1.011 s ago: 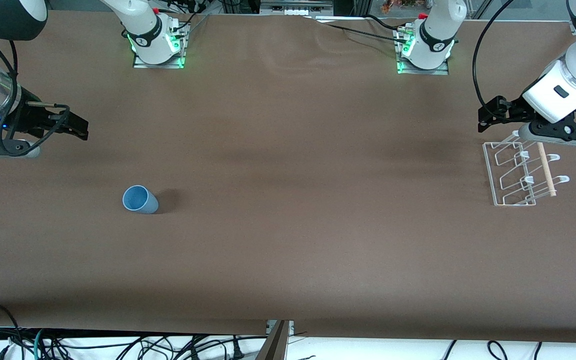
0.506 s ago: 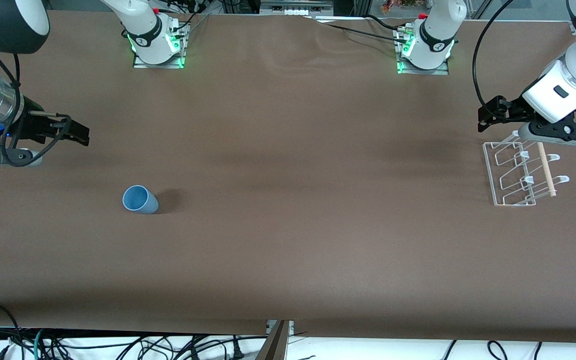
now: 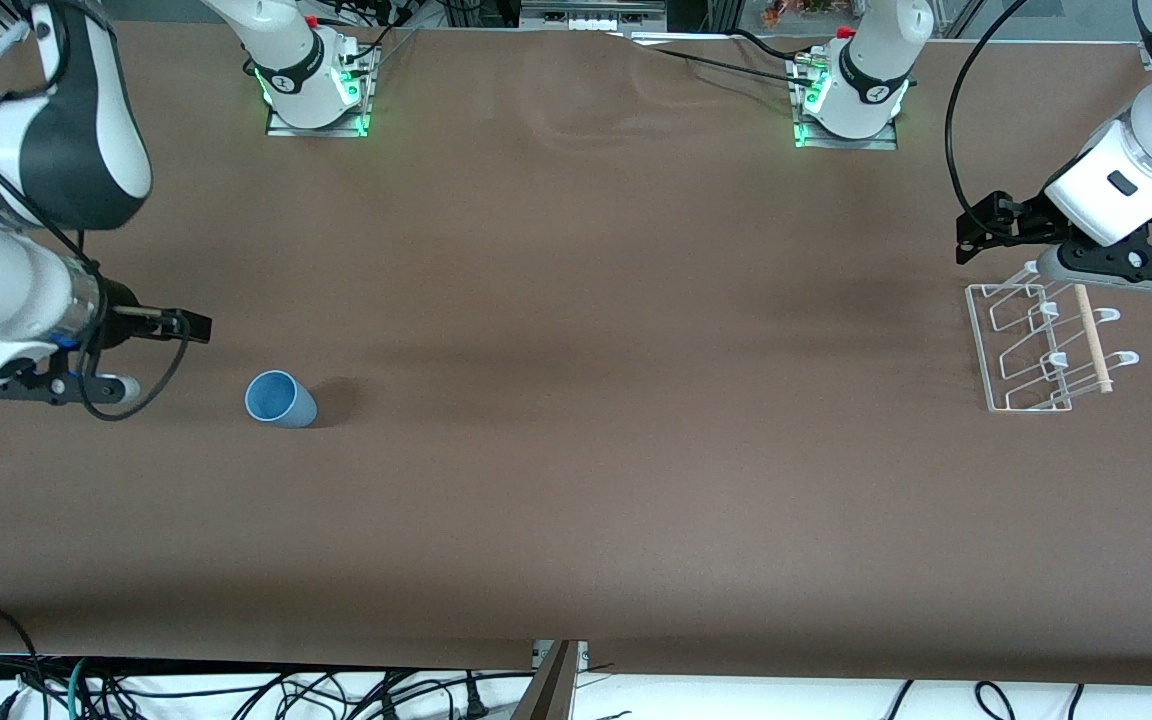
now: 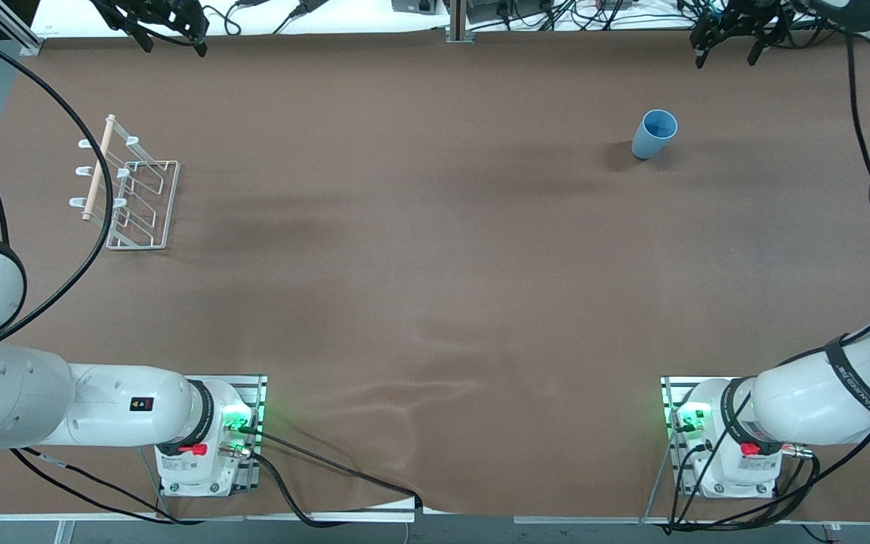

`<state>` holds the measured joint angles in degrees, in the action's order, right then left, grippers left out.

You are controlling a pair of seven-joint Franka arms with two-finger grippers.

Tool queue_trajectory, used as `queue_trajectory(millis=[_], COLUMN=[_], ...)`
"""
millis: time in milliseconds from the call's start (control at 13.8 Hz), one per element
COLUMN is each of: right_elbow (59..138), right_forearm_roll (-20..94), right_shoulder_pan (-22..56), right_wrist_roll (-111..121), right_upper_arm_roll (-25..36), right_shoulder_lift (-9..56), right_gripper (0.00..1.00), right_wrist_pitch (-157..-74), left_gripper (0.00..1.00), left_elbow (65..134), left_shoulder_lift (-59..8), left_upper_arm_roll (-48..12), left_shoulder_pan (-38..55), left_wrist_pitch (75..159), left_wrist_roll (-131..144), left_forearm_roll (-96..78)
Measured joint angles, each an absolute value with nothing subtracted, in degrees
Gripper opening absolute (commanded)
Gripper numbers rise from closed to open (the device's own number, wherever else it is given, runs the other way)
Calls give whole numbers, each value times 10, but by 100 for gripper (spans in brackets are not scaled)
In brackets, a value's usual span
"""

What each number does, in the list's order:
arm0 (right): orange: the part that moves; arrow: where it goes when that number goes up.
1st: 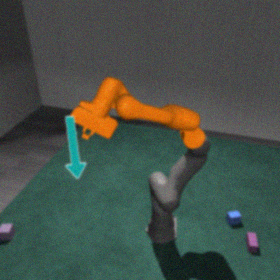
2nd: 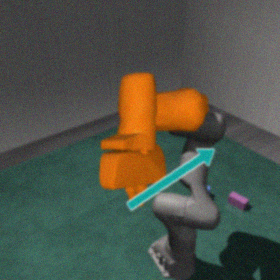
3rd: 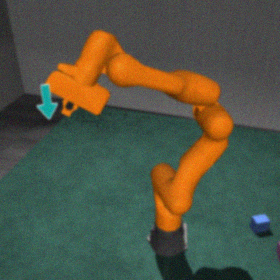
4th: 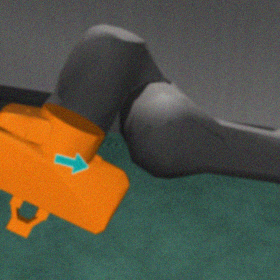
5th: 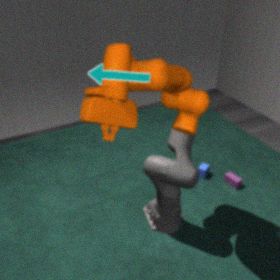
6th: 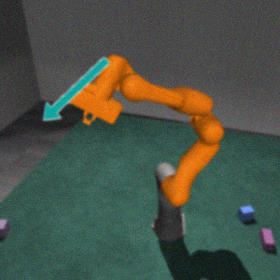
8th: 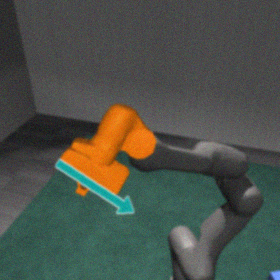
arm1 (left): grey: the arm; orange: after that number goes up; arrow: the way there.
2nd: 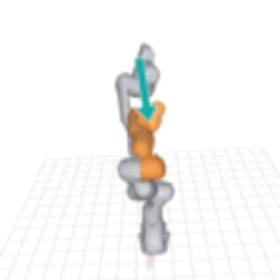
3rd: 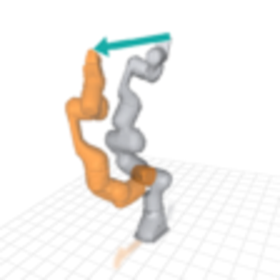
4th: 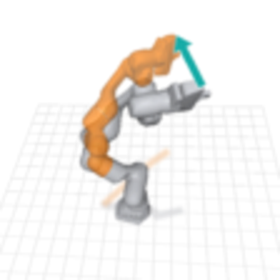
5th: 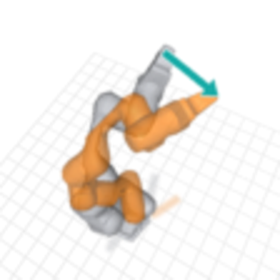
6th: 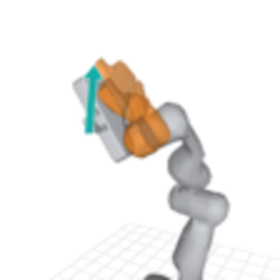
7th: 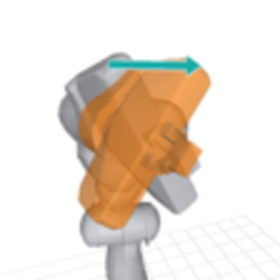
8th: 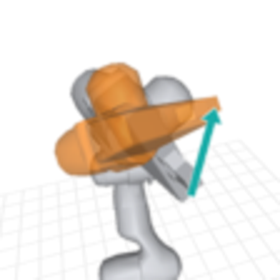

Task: Transfer cup to left arm and place on rack
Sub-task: 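Move the right gripper down to the blue cup's rim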

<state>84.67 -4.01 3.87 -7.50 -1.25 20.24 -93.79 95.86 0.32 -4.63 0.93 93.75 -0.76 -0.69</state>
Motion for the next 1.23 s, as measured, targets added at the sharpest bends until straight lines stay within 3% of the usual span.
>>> queue_trajectory(millis=[722,1228], right_elbow=[864,938], right_forearm_roll=[-41,-41], right_shoulder_pan=[38,17], right_wrist_roll=[-70,-32], right_upper_arm_roll=[-12,-12], right_shoulder_lift=[315,323], right_gripper=[100,100], right_wrist_pitch=[-1052,-1152], left_gripper=[100,100], left_elbow=[958,958], left_shoulder_lift=[3,3], left_upper_arm_roll=[-46,-46], left_shoulder_pan=[9,9], left_wrist_pitch=[937,937], left_wrist_roll=[-8,-8], left_forearm_roll=[-7,-7])
